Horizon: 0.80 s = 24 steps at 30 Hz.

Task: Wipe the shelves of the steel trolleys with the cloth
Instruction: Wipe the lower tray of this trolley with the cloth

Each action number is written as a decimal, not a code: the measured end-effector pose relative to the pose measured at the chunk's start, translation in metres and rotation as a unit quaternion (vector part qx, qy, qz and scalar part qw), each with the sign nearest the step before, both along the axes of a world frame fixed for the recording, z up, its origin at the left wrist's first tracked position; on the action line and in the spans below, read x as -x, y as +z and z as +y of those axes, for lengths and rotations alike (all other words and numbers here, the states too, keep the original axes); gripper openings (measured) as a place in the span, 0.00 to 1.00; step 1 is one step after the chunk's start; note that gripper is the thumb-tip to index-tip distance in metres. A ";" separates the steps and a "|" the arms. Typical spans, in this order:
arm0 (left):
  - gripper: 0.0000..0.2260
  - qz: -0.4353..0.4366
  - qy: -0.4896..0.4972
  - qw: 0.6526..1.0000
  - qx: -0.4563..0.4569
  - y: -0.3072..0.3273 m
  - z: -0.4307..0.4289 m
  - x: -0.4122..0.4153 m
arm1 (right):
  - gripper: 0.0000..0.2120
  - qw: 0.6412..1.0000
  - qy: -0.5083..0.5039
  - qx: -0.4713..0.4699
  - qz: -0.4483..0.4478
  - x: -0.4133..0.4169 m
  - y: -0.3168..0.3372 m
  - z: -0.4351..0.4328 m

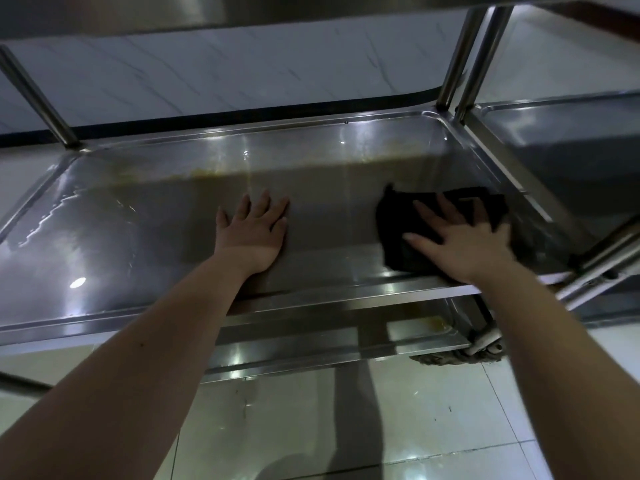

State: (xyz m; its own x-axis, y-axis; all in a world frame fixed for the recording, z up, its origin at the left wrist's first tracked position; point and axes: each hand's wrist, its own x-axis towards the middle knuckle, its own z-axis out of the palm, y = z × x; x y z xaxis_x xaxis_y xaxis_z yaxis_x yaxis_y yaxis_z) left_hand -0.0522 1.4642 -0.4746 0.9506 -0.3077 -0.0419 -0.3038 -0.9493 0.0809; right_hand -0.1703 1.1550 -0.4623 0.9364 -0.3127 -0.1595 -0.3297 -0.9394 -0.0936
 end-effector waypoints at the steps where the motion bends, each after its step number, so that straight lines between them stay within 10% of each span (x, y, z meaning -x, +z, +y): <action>1: 0.22 0.000 0.000 1.000 0.000 0.000 0.000 0.000 | 0.34 0.999 0.032 0.006 -0.010 -0.004 -0.001 0.027; 7: 0.22 0.000 0.004 1.000 0.013 0.000 0.006 0.001 | 0.35 0.990 0.141 -0.002 -0.028 -0.029 -0.006 0.118; 17: 0.22 -0.005 0.008 1.000 0.004 -0.001 0.002 0.002 | 0.35 0.999 -0.043 -0.017 0.007 -0.014 -0.003 -0.057; 24: 0.23 -0.004 -0.024 1.000 -0.004 0.008 -0.002 -0.041 | 0.34 0.996 0.090 -0.004 -0.003 0.000 -0.003 0.041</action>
